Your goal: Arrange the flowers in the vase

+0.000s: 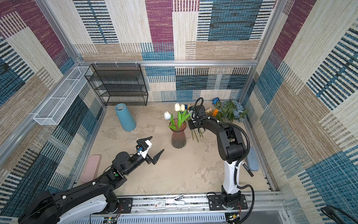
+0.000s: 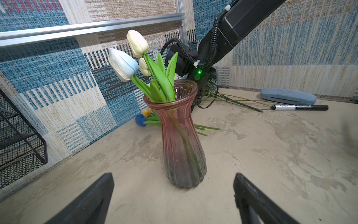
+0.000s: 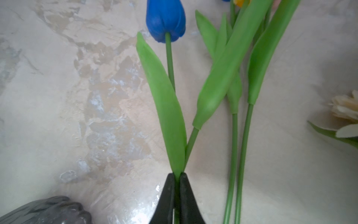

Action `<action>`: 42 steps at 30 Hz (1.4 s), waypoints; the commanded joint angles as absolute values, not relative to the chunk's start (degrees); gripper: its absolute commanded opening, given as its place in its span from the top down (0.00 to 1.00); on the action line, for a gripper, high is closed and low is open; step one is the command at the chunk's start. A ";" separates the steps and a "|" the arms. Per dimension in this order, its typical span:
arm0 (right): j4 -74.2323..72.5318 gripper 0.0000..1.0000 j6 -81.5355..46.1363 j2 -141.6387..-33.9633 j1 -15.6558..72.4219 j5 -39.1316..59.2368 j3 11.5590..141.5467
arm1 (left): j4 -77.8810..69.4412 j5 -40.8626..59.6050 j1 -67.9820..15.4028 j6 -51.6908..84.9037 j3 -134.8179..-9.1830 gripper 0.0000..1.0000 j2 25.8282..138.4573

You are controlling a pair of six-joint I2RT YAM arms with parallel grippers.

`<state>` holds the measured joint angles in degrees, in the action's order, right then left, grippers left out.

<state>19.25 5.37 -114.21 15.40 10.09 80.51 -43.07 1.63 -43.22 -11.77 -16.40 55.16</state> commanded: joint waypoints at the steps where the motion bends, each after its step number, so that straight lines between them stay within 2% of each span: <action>1: 18.91 0.93 4.17 -111.79 15.40 10.74 79.61 | -45.09 1.14 -43.15 -11.64 -16.87 0.01 55.13; 5: 18.37 0.87 3.43 -109.86 15.38 12.07 78.50 | -45.08 1.08 -43.16 -11.48 -16.70 0.01 55.03; 12: 17.44 0.97 2.48 -110.30 15.39 10.33 76.97 | -45.19 0.98 -43.15 -10.97 -16.02 0.01 54.60; 18: 15.03 0.98 0.30 -107.32 15.31 13.73 75.60 | -44.35 0.53 -43.16 -11.27 -15.84 0.01 53.19; 27: 7.77 1.00 -6.79 -91.66 12.37 13.60 70.24 | -43.66 0.27 -43.16 -10.93 -15.42 0.01 51.34; 31: 4.07 1.00 -8.46 -82.46 11.47 10.25 67.28 | -44.23 1.11 -43.16 -10.57 -15.48 0.01 50.60; 37: -7.70 1.00 -7.83 -70.78 11.68 23.55 62.12 | -40.48 8.14 -43.15 -10.10 -18.79 0.01 48.27; 42: -26.64 1.00 -12.74 -66.00 12.92 34.08 54.99 | -39.58 12.34 -43.16 -9.84 -21.18 0.01 47.99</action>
<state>-11.73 -9.04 -67.29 12.36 25.54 57.43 -40.42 8.34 -43.22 -11.68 -20.32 48.18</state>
